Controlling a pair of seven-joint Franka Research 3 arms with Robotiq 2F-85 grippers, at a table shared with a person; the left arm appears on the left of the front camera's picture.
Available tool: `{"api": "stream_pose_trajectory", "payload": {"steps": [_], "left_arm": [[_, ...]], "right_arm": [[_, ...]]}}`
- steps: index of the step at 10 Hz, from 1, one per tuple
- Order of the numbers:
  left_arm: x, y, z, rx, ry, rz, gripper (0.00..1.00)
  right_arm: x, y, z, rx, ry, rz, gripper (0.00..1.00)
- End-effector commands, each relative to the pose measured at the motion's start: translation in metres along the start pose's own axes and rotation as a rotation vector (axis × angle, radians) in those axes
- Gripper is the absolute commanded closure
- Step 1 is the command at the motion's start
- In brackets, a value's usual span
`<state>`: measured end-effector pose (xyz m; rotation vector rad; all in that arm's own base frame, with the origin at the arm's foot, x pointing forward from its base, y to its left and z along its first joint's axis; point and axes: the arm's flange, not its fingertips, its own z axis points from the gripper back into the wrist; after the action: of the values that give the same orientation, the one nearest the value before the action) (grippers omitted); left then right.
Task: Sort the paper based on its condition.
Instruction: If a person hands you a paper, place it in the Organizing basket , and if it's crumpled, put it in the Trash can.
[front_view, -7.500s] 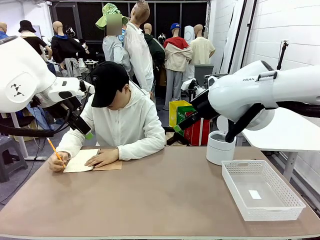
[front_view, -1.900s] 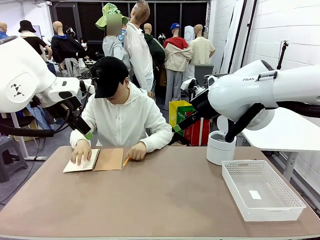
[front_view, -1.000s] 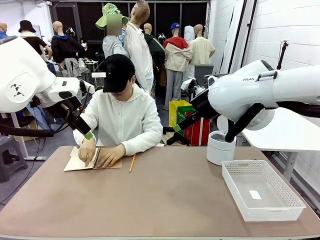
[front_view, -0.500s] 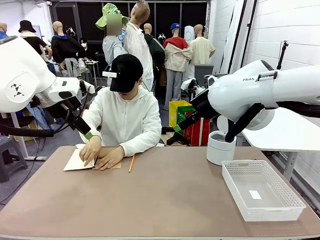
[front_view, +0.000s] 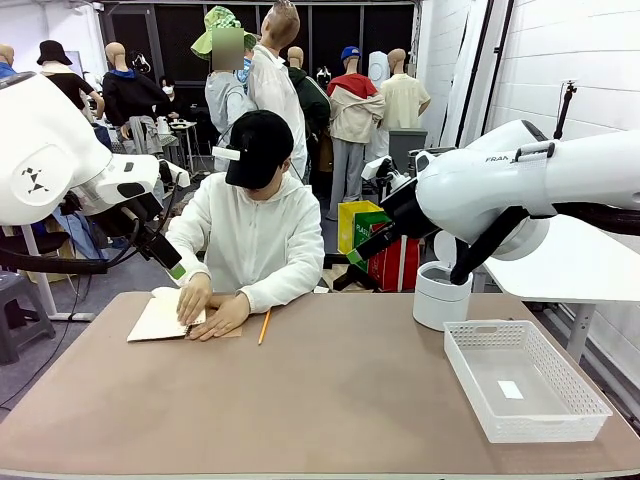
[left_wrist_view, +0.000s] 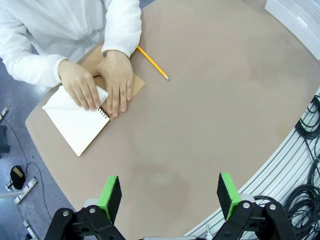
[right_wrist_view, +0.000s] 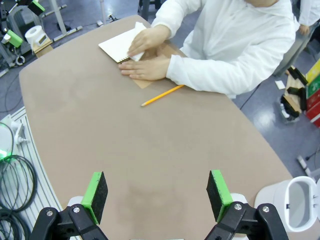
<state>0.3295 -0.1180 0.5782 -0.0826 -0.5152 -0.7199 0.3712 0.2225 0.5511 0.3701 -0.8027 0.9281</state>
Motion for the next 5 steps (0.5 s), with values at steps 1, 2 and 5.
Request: {"api": "stream_pose_trajectory", "payload": {"steps": [1, 2, 5], "left_arm": [[-0.0002, 0.0004, 0.0007, -0.018, -0.006, -0.006, 0.00], [-0.0002, 0.0004, 0.0007, -0.018, -0.006, -0.006, 0.00], [-0.0002, 0.0004, 0.0007, -0.018, -0.006, -0.006, 0.00]], "right_arm": [[-0.0002, 0.0011, -0.0006, -0.002, 0.002, -0.008, 0.00], [-0.0002, 0.0011, -0.0006, -0.002, 0.002, -0.008, 0.00], [-0.0002, 0.0011, -0.0006, -0.002, 0.002, -0.008, 0.00]]}}
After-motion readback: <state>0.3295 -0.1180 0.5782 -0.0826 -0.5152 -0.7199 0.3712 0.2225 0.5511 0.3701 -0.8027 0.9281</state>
